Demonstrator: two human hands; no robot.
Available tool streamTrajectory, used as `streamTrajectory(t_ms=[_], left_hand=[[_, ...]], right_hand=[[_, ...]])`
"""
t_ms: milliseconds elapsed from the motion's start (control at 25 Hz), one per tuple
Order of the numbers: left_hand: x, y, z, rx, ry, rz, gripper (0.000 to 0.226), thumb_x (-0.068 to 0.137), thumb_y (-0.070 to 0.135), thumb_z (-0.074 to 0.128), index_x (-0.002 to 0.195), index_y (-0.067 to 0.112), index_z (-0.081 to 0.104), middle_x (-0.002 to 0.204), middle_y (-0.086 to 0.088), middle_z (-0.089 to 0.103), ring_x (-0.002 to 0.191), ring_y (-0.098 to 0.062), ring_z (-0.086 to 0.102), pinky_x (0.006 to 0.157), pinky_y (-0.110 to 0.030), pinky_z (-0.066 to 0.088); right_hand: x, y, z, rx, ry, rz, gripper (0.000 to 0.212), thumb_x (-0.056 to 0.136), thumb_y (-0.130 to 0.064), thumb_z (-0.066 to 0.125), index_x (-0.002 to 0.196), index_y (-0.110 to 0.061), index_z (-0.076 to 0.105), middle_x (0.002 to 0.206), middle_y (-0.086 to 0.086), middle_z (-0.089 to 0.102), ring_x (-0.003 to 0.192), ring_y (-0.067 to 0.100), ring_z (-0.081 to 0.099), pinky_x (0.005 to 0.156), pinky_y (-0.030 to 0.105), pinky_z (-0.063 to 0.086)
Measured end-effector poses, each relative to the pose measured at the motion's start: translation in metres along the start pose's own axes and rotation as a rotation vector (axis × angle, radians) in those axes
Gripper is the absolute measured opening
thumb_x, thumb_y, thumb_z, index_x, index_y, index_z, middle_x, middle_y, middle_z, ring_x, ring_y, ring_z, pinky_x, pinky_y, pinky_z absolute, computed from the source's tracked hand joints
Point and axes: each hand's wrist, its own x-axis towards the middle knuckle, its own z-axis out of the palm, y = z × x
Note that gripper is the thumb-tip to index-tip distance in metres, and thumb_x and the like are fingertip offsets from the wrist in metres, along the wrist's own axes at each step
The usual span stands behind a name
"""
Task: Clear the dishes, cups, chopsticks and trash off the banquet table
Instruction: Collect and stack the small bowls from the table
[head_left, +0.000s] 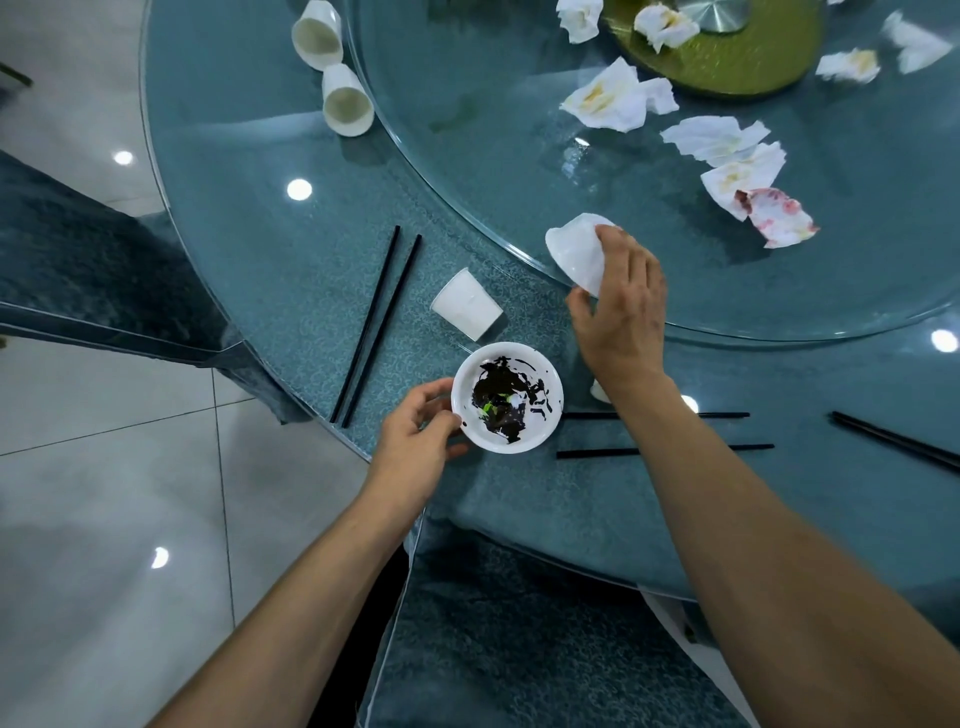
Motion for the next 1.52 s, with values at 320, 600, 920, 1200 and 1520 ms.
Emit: streamTrajectory(t_ms=[320, 600, 920, 1200, 1520], left_hand=[[-0.002, 0.001, 0.004, -0.013, 0.005, -0.008, 0.036, 0.095, -0.008, 0.049, 0.118, 0.017, 0.063, 0.111, -0.007, 0.070, 0.088, -0.017, 0.069, 0.077, -0.030, 0.058], [-0.001, -0.003, -0.001, 0.016, 0.009, -0.027, 0.034, 0.096, -0.001, 0.052, 0.119, 0.020, 0.064, 0.113, -0.007, 0.071, 0.102, -0.022, 0.070, 0.084, -0.034, 0.060], [-0.003, -0.001, 0.002, -0.035, 0.030, -0.037, 0.036, 0.095, -0.006, 0.051, 0.124, 0.012, 0.062, 0.114, -0.014, 0.069, 0.097, -0.023, 0.069, 0.066, -0.022, 0.058], [-0.006, -0.001, 0.002, -0.027, 0.032, -0.042, 0.037, 0.096, -0.005, 0.051, 0.127, 0.013, 0.060, 0.114, -0.016, 0.071, 0.098, -0.024, 0.069, 0.080, -0.034, 0.058], [-0.015, -0.001, 0.001, 0.010, 0.032, -0.013, 0.037, 0.096, -0.001, 0.055, 0.125, 0.023, 0.059, 0.105, -0.008, 0.070, 0.092, -0.016, 0.071, 0.077, -0.031, 0.061]], right_hand=[[-0.001, -0.012, -0.026, 0.487, 0.131, 0.330, 0.025, 0.099, -0.012, 0.049, 0.121, -0.012, 0.061, 0.098, -0.007, 0.066, 0.086, -0.010, 0.058, 0.072, 0.002, 0.038], [-0.034, -0.024, -0.030, 0.582, -0.149, 0.475, 0.010, 0.096, -0.029, 0.062, 0.086, -0.029, 0.062, 0.075, -0.013, 0.064, 0.068, -0.004, 0.057, 0.063, 0.021, 0.048], [-0.066, -0.033, -0.025, 0.511, -0.338, 0.456, 0.013, 0.090, -0.027, 0.071, 0.081, -0.036, 0.070, 0.068, -0.026, 0.067, 0.068, -0.010, 0.062, 0.059, 0.005, 0.042], [-0.082, -0.034, -0.019, 0.679, -0.369, 0.502, 0.031, 0.100, -0.030, 0.062, 0.131, -0.031, 0.064, 0.115, -0.006, 0.070, 0.108, 0.007, 0.065, 0.104, 0.034, 0.052], [-0.096, -0.040, -0.019, 0.682, -0.372, 0.554, 0.030, 0.106, -0.022, 0.048, 0.132, -0.019, 0.065, 0.118, -0.006, 0.069, 0.108, 0.008, 0.062, 0.102, 0.032, 0.051]])
